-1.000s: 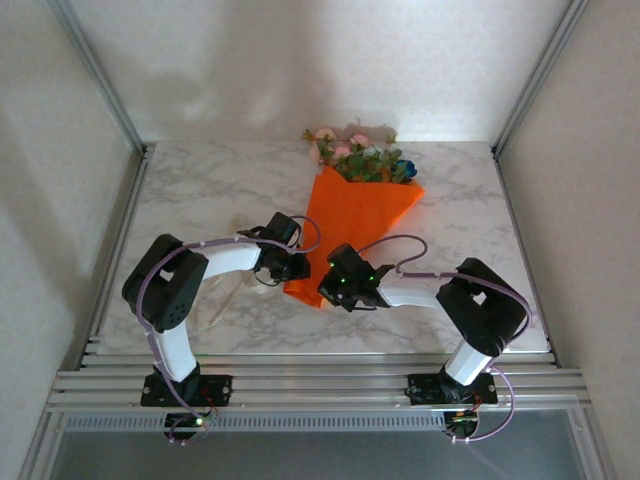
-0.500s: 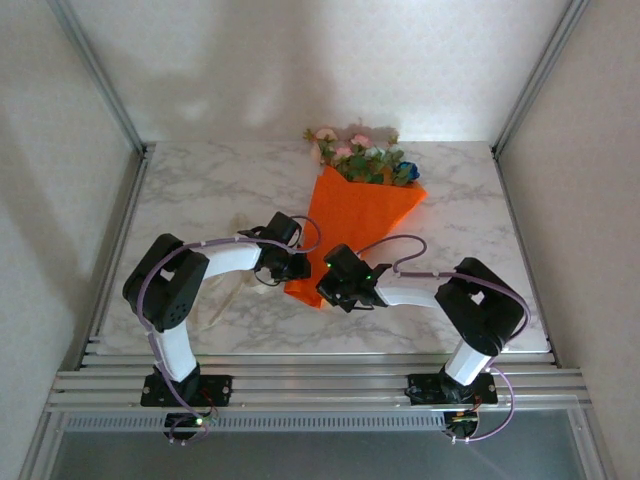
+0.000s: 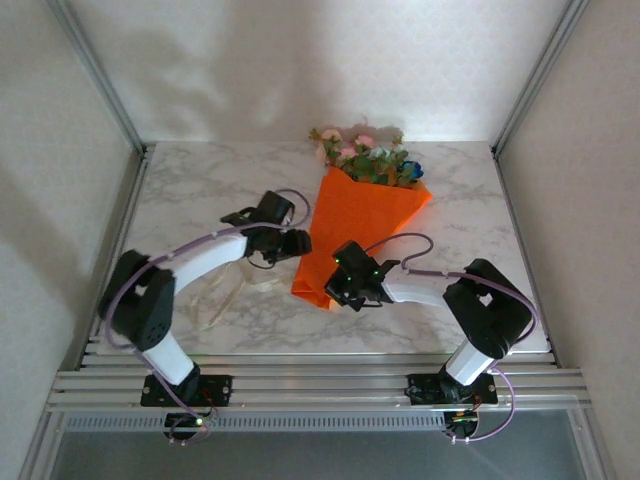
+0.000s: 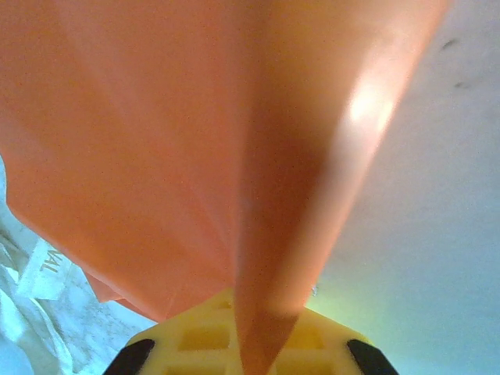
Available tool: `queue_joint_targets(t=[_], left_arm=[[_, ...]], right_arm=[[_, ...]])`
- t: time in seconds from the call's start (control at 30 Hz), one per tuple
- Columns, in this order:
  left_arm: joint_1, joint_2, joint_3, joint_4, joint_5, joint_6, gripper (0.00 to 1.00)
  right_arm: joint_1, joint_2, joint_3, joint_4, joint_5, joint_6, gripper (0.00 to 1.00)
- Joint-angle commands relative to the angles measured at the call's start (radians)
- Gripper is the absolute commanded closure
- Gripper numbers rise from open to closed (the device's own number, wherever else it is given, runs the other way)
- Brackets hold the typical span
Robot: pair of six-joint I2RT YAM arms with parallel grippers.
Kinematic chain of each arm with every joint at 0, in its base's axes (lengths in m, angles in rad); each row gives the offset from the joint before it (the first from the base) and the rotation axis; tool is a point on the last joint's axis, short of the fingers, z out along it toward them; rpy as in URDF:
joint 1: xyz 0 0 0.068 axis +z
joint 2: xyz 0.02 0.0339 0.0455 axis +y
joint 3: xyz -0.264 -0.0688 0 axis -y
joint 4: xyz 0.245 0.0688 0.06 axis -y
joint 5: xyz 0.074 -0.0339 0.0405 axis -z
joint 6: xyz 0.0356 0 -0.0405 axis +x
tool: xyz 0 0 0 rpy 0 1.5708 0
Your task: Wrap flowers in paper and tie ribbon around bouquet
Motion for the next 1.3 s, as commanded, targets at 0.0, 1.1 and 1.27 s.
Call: queue_joint_targets(t=[0.0, 1.1, 1.27], left_arm=[[0.102, -0.127, -0.065, -0.153, -0.065, -0.139, 0.41], [0.151, -0.089, -0.494, 0.262, 0.068, -0.576, 0.72], [0.152, -0.09, -0.473, 0.229, 0.047, -0.514, 0.82]], right_arm=[[-0.018, -0.013, 0.037, -0.149, -0.024, -0.071, 1.0], [-0.087, 0.084, -0.016, 0.159, -0.068, 0.06, 0.92], [-0.096, 0.052, 0.034, 0.125, -0.063, 0.051, 1.0]])
